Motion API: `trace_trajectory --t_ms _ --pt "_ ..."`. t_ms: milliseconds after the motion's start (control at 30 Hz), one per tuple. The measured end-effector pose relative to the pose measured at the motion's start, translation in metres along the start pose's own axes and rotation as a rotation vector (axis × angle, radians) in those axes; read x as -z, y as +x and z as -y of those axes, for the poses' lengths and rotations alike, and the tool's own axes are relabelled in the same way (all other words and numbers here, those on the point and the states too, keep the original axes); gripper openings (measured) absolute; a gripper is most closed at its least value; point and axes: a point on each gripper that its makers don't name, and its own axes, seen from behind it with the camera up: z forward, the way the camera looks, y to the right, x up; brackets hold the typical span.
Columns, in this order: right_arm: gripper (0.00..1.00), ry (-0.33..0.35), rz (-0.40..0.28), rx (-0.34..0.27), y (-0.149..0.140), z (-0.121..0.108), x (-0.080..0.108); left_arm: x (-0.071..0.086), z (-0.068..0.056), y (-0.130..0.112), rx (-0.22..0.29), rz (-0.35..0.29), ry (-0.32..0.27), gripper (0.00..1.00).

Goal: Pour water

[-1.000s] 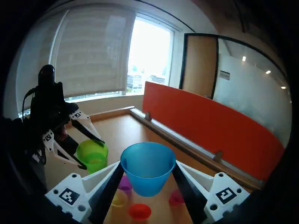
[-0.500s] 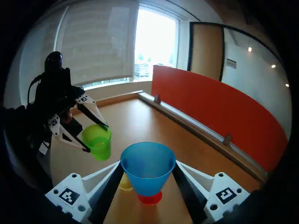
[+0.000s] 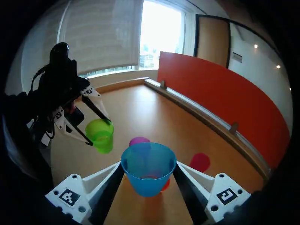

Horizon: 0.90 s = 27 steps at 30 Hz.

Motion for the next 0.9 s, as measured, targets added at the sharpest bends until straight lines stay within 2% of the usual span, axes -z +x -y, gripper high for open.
trace_trajectory --t_ms 200,467,667,900 --pt "0.91 0.034 0.045 0.03 -0.027 0.013 -0.007 -0.004 -0.002 -0.019 0.019 0.028 -0.002 0.89" --pt "0.91 0.059 0.101 0.059 -0.059 0.025 -0.015 -0.011 -0.008 -0.045 0.008 0.081 -0.005 0.89" --pt "0.91 0.084 0.142 0.085 -0.08 0.034 -0.02 -0.016 -0.012 -0.059 0.019 0.104 -0.014 0.89" --pt "0.91 0.109 0.183 0.088 -0.104 0.043 -0.029 -0.021 -0.014 -0.079 0.033 0.134 -0.015 0.89"
